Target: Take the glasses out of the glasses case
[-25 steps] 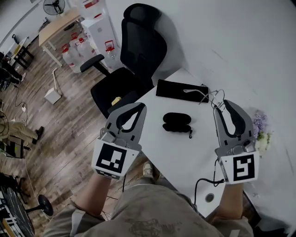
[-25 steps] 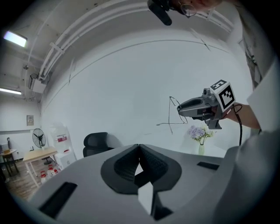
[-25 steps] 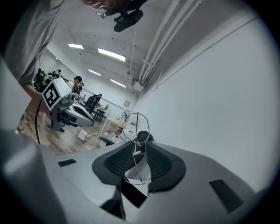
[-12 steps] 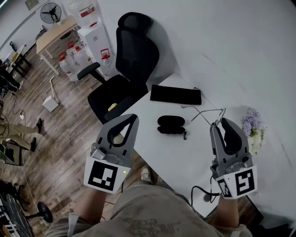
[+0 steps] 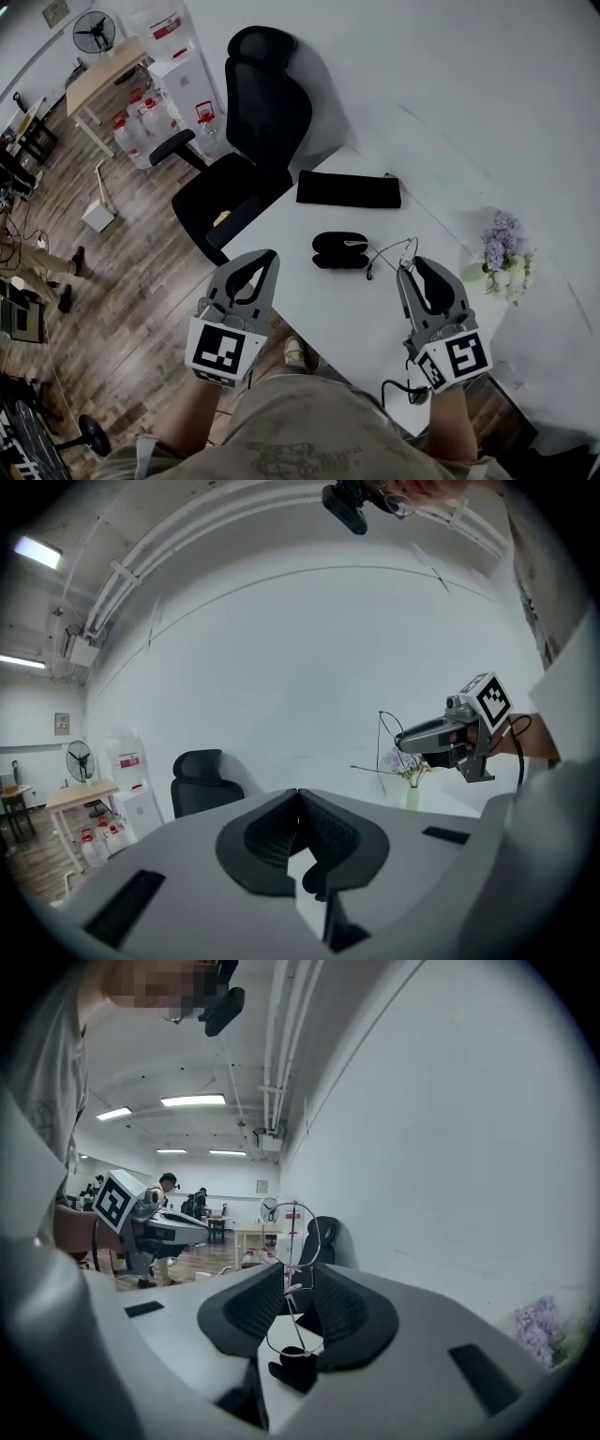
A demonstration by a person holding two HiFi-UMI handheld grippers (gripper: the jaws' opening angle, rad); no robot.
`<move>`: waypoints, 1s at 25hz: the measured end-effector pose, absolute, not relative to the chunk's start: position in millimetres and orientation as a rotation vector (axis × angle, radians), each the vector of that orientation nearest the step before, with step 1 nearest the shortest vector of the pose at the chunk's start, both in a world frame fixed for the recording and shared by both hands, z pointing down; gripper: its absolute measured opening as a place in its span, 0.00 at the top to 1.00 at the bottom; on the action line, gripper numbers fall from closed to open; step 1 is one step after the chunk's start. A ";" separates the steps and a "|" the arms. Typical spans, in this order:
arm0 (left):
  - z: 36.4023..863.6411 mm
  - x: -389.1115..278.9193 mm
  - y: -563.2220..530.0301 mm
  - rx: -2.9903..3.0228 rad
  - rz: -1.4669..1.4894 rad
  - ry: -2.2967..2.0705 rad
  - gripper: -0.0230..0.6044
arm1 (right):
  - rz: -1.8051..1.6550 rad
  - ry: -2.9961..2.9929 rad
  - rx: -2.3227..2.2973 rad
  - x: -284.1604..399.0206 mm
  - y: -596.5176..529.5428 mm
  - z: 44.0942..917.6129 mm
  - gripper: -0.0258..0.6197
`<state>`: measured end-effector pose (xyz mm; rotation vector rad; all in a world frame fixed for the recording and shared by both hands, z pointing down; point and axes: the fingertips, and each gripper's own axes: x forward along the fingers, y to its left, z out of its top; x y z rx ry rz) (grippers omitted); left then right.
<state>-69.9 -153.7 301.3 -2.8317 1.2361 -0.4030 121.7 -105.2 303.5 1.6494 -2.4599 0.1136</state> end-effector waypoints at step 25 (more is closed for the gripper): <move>318.3 -54.2 -154.4 -2.850 -0.494 1.173 0.94 | 0.221 -2.481 1.653 123.6 -110.6 318.6 0.78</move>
